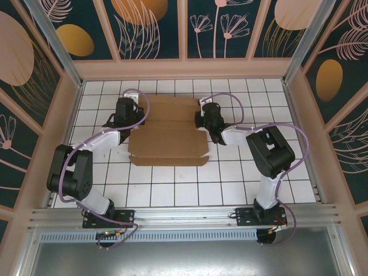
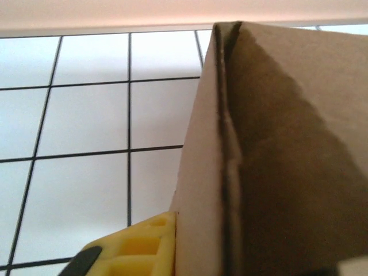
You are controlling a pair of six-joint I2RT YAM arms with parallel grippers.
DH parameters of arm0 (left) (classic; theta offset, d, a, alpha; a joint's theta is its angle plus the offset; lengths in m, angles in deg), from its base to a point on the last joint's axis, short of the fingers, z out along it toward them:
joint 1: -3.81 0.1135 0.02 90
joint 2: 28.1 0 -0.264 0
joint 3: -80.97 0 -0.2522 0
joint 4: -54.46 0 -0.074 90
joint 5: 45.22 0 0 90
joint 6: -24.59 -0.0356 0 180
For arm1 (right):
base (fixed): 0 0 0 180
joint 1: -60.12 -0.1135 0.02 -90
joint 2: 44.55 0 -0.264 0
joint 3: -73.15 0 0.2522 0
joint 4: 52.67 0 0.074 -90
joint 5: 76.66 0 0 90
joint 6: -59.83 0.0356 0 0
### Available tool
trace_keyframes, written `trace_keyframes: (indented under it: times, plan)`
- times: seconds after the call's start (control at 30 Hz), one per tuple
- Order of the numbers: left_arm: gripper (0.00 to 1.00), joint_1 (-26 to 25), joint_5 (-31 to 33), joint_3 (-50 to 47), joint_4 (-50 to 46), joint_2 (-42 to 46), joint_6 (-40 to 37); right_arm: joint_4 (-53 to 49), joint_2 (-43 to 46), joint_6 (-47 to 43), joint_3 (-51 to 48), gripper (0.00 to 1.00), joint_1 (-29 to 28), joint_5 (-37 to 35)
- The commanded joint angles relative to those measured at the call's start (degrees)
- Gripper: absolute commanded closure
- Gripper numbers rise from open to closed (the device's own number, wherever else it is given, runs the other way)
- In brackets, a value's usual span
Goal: Fold the paper box
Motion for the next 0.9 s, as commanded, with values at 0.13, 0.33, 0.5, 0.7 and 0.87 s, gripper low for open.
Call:
trace_keyframes:
  times: [0.13,0.33,0.5,0.7,0.87]
  plan:
    - [0.96,-1.1,13.9,-1.0,3.7,-1.1,1.8,-9.0,2.0,1.2,-4.9,1.00,-1.3,-2.2]
    - [1.00,-4.1,22.6,-0.8,4.3,-3.2,1.4,-9.0,2.9,2.7,-4.7,1.00,-2.5,-10.4]
    - [1.00,-4.6,24.2,-1.3,4.8,-3.9,3.8,-9.3,2.3,3.6,-4.3,1.00,-3.6,-16.7]
    - [0.92,-4.6,21.6,-1.8,5.4,-4.0,6.9,-8.0,2.0,3.4,-4.8,1.00,-3.7,-18.0]
    - [0.81,-4.6,18.3,-3.4,3.2,-4.3,14.9,-2.9,2.1,1.7,-7.7,1.00,-3.8,-21.1]
